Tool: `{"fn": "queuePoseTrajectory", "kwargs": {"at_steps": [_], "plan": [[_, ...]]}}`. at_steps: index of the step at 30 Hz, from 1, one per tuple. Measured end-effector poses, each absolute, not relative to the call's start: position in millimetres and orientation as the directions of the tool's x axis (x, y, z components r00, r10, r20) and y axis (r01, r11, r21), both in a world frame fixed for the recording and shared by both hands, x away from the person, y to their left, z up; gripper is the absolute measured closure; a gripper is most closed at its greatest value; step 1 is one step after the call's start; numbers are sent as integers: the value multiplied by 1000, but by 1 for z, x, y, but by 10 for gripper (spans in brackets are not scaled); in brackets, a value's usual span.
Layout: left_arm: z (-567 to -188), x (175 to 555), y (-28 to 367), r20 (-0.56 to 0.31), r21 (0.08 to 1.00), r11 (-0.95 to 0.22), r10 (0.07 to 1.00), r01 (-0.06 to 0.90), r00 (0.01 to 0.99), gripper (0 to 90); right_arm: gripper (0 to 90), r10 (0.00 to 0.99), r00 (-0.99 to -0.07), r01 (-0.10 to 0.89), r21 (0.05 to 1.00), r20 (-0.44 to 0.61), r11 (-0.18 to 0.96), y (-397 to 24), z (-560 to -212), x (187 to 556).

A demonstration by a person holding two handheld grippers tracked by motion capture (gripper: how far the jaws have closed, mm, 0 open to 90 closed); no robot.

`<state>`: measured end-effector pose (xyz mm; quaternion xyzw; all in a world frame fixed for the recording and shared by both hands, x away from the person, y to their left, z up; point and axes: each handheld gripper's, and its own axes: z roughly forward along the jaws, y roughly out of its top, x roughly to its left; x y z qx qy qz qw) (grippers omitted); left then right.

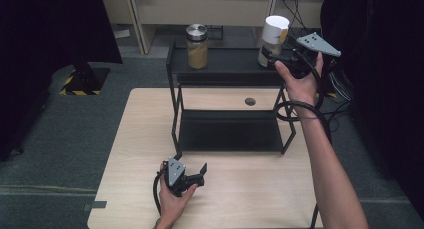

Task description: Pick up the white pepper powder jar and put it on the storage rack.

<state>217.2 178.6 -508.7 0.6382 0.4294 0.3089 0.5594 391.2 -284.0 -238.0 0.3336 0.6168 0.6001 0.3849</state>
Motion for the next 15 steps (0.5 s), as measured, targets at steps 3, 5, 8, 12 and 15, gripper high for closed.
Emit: {"fn": "queuePoseTrajectory", "kwargs": {"at_steps": [3,5,8,12,15], "plan": [[-509,217,179,-86,980,-5,894,201,440,1,58,874,-479,-51,997,-76,59,-286,-240,389],[-509,217,179,-87,980,-3,894,200,440,2,57,873,-481,-52,997,-80,63,-288,-242,387],[-510,217,179,-87,980,-2,894,198,440,1,54,869,-485,-59,995,-95,76,-290,-244,383],[-509,217,179,-83,980,-8,894,199,440,2,49,867,-486,-76,994,-108,81,-292,-247,376],[-509,217,178,-84,980,-6,894,199,440,1,48,862,-494,-86,993,-113,81,-294,-250,371]]}}
